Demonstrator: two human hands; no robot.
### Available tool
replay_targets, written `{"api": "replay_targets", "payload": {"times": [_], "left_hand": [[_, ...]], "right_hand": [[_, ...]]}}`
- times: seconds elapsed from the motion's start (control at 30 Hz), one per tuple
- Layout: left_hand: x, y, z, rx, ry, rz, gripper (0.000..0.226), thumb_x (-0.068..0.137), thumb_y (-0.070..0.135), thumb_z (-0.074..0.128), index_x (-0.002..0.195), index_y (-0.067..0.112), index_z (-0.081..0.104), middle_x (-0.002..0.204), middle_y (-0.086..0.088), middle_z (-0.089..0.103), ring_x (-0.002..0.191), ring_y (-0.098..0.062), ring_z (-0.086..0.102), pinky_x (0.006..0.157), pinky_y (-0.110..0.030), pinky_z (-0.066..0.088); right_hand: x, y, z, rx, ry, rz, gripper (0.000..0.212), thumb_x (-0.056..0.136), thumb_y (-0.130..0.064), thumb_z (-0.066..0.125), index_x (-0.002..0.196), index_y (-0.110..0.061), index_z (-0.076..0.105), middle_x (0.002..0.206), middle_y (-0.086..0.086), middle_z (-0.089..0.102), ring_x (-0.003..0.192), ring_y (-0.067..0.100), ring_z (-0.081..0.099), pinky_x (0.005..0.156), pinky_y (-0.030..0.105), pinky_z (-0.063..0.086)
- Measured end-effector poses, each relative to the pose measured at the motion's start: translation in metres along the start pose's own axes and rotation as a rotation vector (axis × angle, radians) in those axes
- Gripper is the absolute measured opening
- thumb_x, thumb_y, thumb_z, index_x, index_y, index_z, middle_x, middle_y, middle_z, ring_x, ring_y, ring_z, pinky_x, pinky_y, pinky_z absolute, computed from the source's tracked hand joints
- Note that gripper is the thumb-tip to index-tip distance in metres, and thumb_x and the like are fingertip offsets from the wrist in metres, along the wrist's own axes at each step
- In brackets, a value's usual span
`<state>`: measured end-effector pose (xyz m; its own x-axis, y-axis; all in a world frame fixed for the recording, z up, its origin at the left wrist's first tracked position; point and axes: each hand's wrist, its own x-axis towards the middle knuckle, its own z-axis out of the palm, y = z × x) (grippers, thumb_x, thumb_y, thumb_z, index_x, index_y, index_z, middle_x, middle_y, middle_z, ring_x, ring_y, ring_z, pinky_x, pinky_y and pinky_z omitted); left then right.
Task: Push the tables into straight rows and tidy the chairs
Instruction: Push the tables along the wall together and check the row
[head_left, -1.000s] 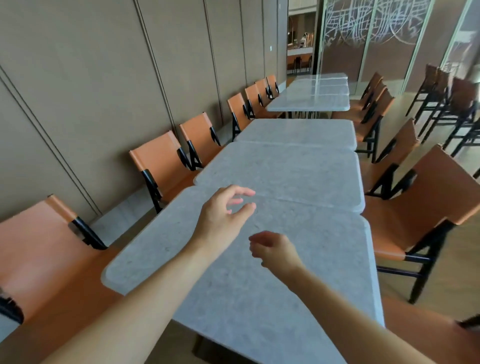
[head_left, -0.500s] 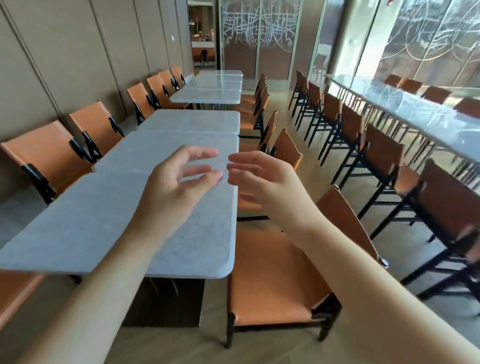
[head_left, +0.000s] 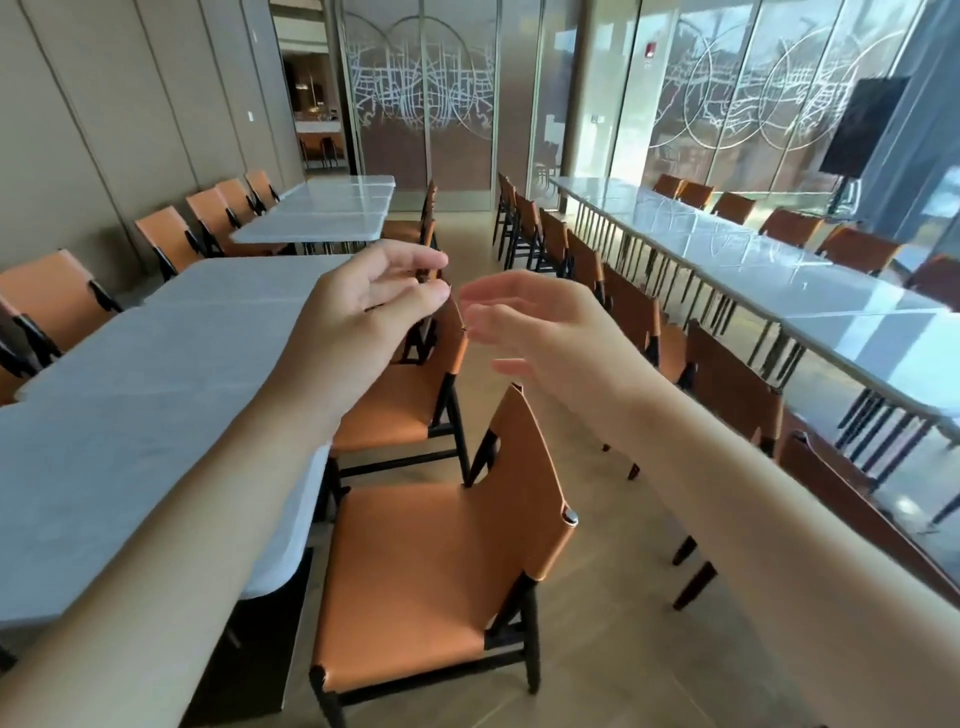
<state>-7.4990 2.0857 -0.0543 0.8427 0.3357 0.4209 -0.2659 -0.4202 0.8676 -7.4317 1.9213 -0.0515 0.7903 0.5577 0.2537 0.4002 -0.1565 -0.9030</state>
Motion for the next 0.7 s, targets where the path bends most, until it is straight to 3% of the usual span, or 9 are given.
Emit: {"api": "replay_targets", "payload": {"times": [0.17, 0.33, 0.57, 0.7], "left_hand": [[0.035, -0.001, 0.115, -0.096, 0.024, -0.009, 0.014, 0.093, 0.032, 0.062, 0.102, 0.035, 0.072, 0.103, 0.026, 0.070, 0.100, 0.019, 0.060, 0.096, -0.023, 0.044], [0.064, -0.016, 0.196, -0.069, -0.002, -0.068, 0.016, 0.100, 0.034, 0.058, 0.103, 0.036, 0.073, 0.101, 0.029, 0.071, 0.101, 0.021, 0.057, 0.090, -0.020, 0.040], [0.105, -0.056, 0.238, -0.009, 0.012, -0.164, 0.015, 0.099, 0.026, 0.060, 0.100, 0.032, 0.074, 0.102, 0.031, 0.071, 0.103, 0.017, 0.060, 0.100, -0.024, 0.044], [0.141, -0.086, 0.248, 0.035, 0.088, -0.217, 0.016, 0.100, 0.026, 0.060, 0.099, 0.031, 0.075, 0.100, 0.034, 0.069, 0.101, 0.019, 0.059, 0.099, -0.023, 0.046]], "right_hand": [[0.004, 0.039, -0.110, -0.022, 0.011, 0.020, 0.020, 0.097, -0.022, 0.064, 0.116, -0.023, 0.070, 0.103, -0.009, 0.074, 0.097, 0.010, 0.071, 0.088, 0.031, 0.058], [0.028, 0.073, -0.175, -0.033, -0.014, 0.044, 0.018, 0.098, -0.022, 0.063, 0.115, -0.024, 0.070, 0.103, -0.009, 0.073, 0.100, 0.010, 0.071, 0.088, 0.031, 0.059], [0.089, 0.133, -0.225, -0.028, -0.100, 0.038, 0.020, 0.099, -0.027, 0.060, 0.116, -0.031, 0.070, 0.107, -0.015, 0.072, 0.101, 0.001, 0.068, 0.086, 0.026, 0.059], [0.142, 0.163, -0.234, -0.011, -0.184, 0.032, 0.019, 0.100, -0.028, 0.059, 0.115, -0.032, 0.070, 0.107, -0.017, 0.072, 0.099, -0.003, 0.068, 0.081, 0.020, 0.057]]}}
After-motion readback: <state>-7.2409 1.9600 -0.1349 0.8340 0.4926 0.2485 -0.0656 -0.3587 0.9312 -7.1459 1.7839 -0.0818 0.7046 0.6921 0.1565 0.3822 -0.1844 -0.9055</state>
